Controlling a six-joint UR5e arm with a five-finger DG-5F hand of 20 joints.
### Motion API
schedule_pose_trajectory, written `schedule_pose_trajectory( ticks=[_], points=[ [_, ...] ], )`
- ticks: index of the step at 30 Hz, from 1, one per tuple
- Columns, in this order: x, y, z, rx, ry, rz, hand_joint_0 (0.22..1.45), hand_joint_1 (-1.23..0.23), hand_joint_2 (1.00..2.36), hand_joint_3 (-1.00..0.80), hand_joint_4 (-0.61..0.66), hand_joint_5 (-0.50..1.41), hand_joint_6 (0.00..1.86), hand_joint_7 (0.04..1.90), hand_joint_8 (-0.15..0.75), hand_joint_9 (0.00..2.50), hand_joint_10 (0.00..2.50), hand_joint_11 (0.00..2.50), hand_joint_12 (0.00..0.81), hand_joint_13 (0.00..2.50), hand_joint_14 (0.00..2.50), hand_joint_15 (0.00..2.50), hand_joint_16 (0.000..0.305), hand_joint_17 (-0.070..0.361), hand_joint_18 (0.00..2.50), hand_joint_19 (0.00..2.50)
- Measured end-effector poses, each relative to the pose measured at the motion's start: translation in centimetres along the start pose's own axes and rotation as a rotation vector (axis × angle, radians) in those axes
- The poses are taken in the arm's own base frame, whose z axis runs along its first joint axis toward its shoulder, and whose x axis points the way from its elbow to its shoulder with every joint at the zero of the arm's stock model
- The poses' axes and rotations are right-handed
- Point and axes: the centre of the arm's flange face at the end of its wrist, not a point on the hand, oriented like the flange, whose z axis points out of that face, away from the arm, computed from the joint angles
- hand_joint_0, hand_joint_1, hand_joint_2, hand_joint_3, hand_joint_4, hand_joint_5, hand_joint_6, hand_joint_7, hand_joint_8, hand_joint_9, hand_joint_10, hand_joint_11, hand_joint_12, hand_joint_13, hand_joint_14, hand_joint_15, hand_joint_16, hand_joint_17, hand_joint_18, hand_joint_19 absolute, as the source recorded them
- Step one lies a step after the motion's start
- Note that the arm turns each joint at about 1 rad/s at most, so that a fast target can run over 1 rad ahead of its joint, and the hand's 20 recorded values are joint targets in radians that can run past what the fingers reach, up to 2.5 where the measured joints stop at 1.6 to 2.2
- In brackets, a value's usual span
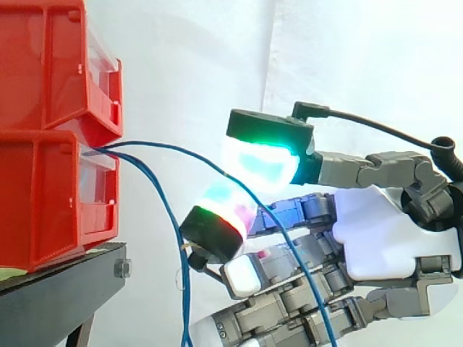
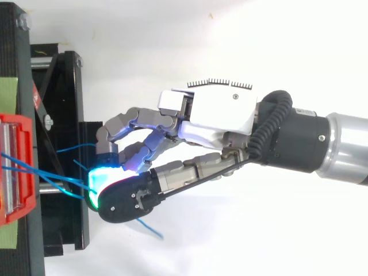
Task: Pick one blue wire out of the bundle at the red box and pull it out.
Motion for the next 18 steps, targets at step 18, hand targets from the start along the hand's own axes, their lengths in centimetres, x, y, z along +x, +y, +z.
schedule_pose_trajectory(
  ticks=[18],
  points=[
    [0.0, -0.07, -0.04, 0.002, 0.002, -0.001, 0.44, -0.19, 1.0, -0.5, 0.18, -0.04, 0.68, 1.14, 0.341, 1.0, 0.01, 0.45, 0.471, 0.57, 0.01, 0.3, 0.07, 0.156, 0.45, 0.38]
  ],
)
